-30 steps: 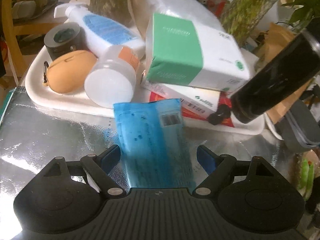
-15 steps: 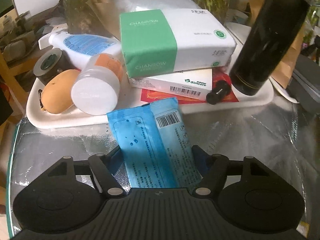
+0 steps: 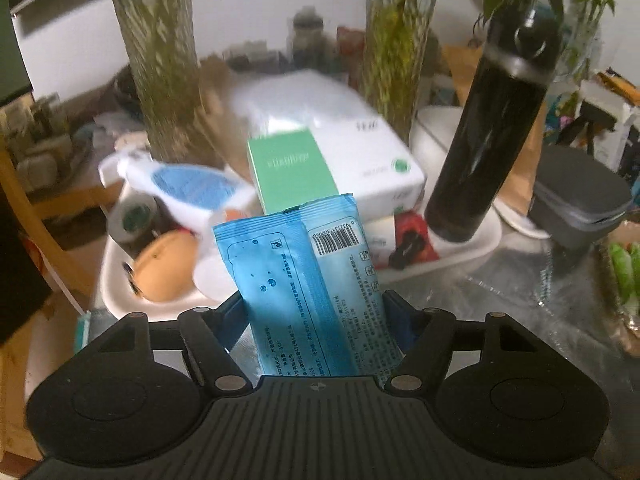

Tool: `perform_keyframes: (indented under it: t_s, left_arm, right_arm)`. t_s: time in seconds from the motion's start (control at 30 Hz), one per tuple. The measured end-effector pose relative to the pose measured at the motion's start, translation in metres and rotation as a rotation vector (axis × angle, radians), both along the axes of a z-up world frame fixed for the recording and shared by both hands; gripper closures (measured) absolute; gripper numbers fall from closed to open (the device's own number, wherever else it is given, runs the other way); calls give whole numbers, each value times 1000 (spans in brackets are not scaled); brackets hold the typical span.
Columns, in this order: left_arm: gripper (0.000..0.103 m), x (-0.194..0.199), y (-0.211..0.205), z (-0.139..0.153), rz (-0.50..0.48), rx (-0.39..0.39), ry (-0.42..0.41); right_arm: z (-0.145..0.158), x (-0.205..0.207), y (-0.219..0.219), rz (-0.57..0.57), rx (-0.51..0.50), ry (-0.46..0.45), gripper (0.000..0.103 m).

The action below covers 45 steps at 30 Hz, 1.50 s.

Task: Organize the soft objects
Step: 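Grasp the blue wipes packet with left while right holds the black roll, then carry the blue packet with left and black roll with right into the box, release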

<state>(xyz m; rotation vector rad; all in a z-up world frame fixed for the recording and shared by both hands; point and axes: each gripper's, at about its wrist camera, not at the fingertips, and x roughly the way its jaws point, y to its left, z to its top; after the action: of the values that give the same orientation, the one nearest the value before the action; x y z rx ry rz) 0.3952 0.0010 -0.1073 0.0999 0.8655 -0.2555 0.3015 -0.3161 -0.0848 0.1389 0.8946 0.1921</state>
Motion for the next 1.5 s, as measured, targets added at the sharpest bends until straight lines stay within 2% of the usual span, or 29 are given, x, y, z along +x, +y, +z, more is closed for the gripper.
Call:
perform_keyframes:
  t_s: [0.33, 0.63, 0.97, 1.2, 1.5]
  left_arm:
    - [34, -28, -2, 34, -55, 8, -48]
    - [34, -63, 0, 60, -64, 26, -96]
    - [34, -106, 1, 86, -78, 9, -141]
    - [34, -135, 0, 97, -75, -13, -160]
    - [34, -174, 5, 111, -101, -91, -179]
  right_arm:
    - [12, -8, 7, 25, 10, -19, 57]
    - [22, -16, 12, 51, 18, -35, 57]
    - [34, -31, 17, 82, 43, -63, 57]
    - [47, -47, 24, 120, 75, -96, 57]
    - [56, -77, 28, 151, 139, -114, 57]
